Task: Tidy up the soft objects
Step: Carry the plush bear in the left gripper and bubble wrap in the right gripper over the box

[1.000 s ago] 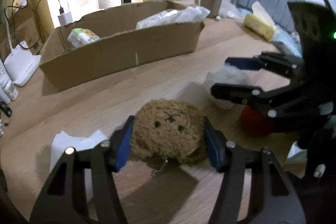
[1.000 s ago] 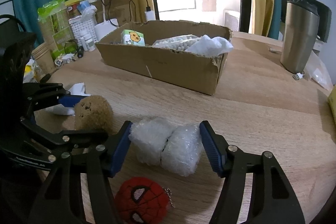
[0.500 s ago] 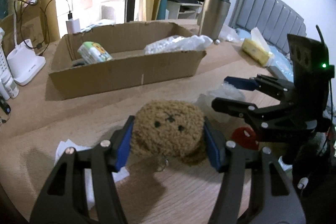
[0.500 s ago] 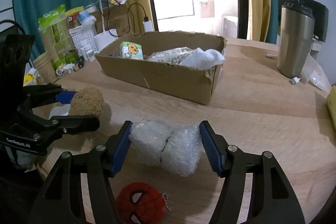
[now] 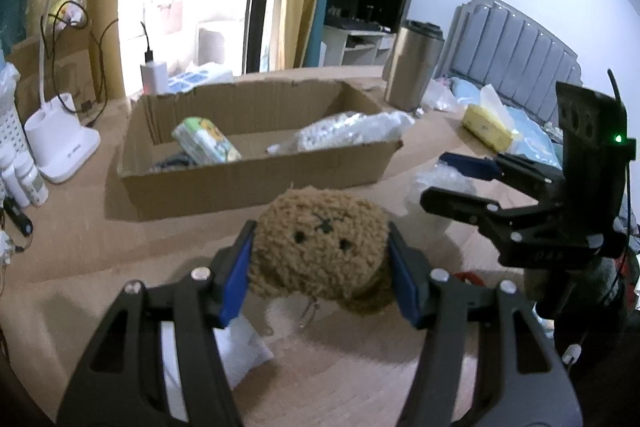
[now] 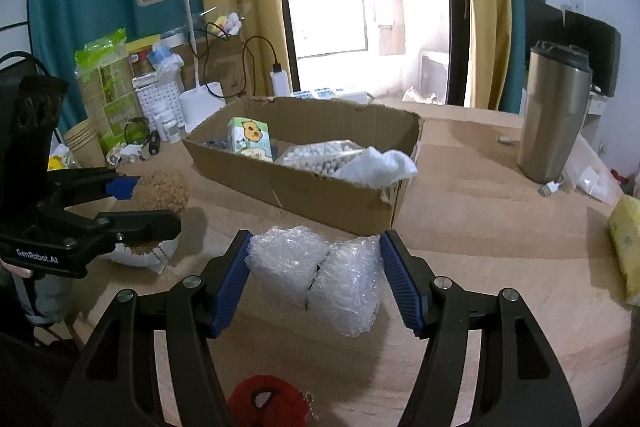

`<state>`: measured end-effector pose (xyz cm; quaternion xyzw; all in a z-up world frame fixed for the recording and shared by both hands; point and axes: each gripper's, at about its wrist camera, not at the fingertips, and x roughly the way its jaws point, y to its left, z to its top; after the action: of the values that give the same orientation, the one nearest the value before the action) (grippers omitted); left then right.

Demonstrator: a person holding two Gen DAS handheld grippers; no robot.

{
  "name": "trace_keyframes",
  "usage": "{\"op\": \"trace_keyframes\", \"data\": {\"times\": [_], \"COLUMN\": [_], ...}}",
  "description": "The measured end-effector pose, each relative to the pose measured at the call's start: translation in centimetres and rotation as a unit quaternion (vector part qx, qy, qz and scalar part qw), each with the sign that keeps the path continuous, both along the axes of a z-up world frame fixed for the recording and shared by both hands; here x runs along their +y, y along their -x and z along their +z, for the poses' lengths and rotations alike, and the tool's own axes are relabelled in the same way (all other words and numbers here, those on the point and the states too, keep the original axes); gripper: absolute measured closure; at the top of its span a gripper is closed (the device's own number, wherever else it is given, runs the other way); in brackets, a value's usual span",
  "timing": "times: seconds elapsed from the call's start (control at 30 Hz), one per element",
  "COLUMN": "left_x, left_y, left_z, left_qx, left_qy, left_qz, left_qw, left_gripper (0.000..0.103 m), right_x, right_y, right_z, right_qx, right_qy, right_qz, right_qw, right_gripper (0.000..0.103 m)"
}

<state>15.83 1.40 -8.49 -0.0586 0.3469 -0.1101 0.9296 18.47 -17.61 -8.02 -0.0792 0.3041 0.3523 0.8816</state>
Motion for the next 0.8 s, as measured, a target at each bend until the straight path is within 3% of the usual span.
{"op": "trace_keyframes", "data": {"times": [0.8], "left_x": [1.3], "left_y": [-2.2], "left_z": [1.8], "left_qx": [-0.033], "left_qy": [0.003], "left_qz": [0.011], "left_qw": [0.9994], "left_gripper": [0.041], "right_x": [0.9], "right_y": [-2.1], "right_z": [3.2], "right_qx": [-0.051], "right_qy": [-0.006], "right_qz": [0.004], "right_qw": [0.999], "right_gripper": [0.035]}}
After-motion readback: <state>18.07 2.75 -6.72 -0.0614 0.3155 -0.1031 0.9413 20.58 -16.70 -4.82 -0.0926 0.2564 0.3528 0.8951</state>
